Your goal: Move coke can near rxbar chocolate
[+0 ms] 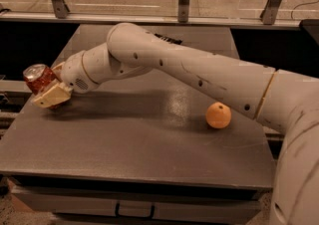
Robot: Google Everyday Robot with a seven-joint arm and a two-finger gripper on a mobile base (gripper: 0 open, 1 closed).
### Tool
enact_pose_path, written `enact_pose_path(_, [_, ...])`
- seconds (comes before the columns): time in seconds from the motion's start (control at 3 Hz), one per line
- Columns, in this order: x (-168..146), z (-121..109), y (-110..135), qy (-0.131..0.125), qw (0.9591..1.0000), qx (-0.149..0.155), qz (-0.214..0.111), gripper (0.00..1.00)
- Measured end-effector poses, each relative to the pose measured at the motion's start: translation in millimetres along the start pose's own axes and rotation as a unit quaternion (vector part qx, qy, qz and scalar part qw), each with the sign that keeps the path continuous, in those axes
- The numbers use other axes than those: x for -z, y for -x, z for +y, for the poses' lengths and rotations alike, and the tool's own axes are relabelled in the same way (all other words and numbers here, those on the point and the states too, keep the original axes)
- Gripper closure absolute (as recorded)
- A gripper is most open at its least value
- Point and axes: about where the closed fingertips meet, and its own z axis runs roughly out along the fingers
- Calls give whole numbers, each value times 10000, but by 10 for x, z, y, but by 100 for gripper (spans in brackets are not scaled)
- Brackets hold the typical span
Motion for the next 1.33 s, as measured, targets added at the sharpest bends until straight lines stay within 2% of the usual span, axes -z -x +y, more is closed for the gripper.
enact_pose_path(0.33, [282, -92, 68, -302, 9995, 74, -10, 87])
enact_pose_path(0.67, [1020, -335, 333, -954, 9938, 539, 167, 100])
enact_pose_path(1.0, [1020, -334, 334, -954, 9938, 540, 167, 100])
enact_pose_path(1.33, [1186, -455, 329, -1063, 9921, 587, 319, 100])
